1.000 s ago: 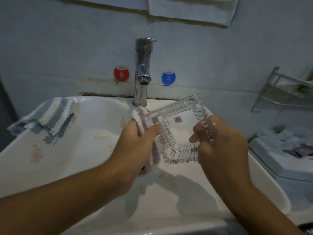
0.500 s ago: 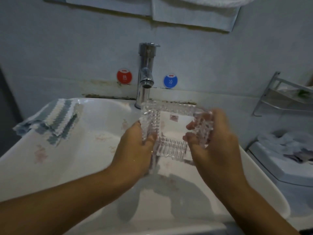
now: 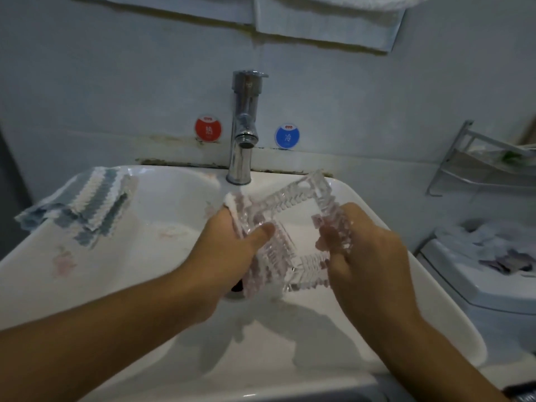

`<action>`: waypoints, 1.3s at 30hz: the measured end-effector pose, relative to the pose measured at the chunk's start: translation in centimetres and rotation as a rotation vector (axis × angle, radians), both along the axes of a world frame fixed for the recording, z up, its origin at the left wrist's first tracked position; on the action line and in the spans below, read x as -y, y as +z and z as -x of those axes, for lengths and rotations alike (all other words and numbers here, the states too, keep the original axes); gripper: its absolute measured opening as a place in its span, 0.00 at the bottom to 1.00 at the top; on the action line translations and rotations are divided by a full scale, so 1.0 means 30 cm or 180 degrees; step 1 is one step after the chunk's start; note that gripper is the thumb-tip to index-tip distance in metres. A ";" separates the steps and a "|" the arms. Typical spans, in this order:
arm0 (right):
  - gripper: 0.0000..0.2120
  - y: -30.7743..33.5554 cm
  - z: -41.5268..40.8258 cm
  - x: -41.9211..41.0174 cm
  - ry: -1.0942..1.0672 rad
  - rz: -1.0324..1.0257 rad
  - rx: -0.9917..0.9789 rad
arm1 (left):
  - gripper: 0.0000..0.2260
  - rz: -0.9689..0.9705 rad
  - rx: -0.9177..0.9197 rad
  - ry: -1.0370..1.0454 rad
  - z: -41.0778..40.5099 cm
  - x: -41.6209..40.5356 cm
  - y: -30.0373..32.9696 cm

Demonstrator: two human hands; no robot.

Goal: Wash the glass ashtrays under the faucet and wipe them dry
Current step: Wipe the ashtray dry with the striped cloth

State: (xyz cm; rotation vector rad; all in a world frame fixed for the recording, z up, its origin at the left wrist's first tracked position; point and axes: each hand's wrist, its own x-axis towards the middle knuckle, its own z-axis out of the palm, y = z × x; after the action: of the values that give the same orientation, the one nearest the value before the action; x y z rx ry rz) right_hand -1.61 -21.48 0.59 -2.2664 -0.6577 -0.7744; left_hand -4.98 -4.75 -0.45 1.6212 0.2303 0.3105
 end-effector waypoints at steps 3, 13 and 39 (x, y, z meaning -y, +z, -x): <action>0.10 0.011 -0.006 0.001 -0.0107 -0.0424 0.0087 | 0.08 0.0487 -0.0412 -0.0439 0.004 0.048 -0.021; 0.10 0.013 -0.006 0.004 -0.0210 -0.0522 -0.0211 | 0.07 0.0922 -0.0344 -0.0412 -0.011 0.060 -0.012; 0.11 0.030 -0.029 0.002 0.0760 -0.1702 -0.3599 | 0.33 0.1605 -0.0411 -0.1170 0.031 0.017 0.066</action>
State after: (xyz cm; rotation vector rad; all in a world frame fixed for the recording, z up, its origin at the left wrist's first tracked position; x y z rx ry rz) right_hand -0.75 -21.55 1.50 -1.6911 -0.1224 0.4379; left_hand -5.91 -5.27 1.53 1.1525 0.0929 -0.1303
